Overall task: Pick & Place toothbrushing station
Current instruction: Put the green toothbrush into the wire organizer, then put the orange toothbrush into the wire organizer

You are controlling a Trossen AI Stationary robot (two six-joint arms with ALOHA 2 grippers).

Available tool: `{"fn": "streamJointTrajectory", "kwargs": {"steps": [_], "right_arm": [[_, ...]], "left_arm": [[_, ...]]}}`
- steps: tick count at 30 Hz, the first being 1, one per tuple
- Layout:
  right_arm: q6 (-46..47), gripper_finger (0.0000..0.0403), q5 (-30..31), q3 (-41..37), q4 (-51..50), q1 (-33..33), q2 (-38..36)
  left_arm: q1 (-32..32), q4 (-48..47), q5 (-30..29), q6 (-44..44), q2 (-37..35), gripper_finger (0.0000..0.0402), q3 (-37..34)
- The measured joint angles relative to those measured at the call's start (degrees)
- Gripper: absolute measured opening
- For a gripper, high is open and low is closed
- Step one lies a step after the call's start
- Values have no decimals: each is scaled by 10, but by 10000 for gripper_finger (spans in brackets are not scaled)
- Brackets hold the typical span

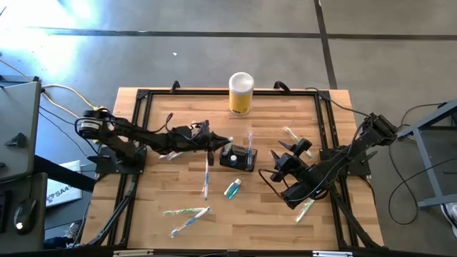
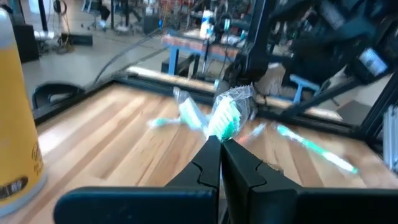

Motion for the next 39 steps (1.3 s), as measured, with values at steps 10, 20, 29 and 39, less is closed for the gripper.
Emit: {"fn": "streamJointTrajectory", "kwargs": {"steps": [10, 20, 29, 39], "right_arm": [[0, 195, 2, 0, 0, 0, 0], [0, 195, 1, 0, 0, -2, 0], [1, 195, -2, 0, 0, -2, 0], [2, 195, 0, 0, 0, -2, 0]], "left_arm": [[0, 2, -2, -1, 6, 0, 0], [0, -13, -25, -66, 6, 0, 0], [0, -20, -32, -70, 6, 22, 0], [0, -28, -47, -60, 6, 75, 0]]}}
